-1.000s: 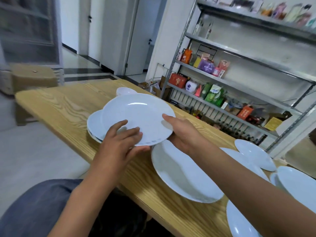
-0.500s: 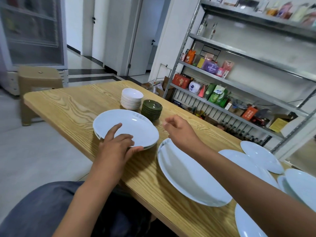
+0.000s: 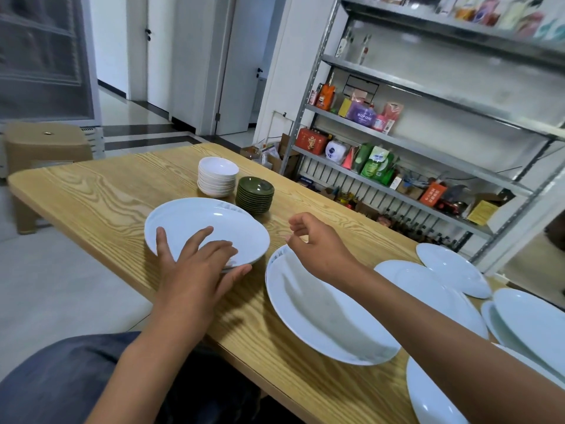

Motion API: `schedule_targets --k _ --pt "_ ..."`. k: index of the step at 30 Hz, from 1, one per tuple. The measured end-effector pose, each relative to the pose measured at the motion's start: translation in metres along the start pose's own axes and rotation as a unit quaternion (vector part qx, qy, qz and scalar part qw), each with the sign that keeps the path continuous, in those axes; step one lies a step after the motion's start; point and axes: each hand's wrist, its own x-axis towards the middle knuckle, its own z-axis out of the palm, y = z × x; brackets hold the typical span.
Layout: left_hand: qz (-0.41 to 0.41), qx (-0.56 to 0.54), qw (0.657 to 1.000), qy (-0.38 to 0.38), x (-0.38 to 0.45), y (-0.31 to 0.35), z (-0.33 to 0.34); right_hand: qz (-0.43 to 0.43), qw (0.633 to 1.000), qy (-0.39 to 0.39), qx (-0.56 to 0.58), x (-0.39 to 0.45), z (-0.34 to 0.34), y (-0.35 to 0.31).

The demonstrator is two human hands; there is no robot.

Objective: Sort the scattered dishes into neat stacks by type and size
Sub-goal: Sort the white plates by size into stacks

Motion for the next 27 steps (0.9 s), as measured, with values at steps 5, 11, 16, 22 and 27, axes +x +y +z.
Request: schedule_targets --k 5,11,16,22,27 --pt "0.055 -0.004 0.998 -0.003 0.016 0.031 -0.004 -0.03 0.998 0.008 -0.063 -0.006 -0.014 0.011" --pt "0.131 -0.002 0.99 -0.049 0.047 0.073 0.0 -0.052 0.987 0.021 -0.149 -0.016 -0.041 0.044" --pt "0.197 -0.016 0.975 -0.103 0.068 0.113 0.008 0.004 0.985 0.049 -0.164 -0.027 -0.078 0.081" --pt "0.228 -0.08 0.956 -0.168 0.071 0.159 0.024 0.133 0.97 0.09 -0.181 -0.051 -0.141 0.135" --pt "0.275 -0.123 0.941 -0.154 0.058 0.167 0.037 0.271 0.93 0.137 -0.206 -0.094 -0.194 0.18"
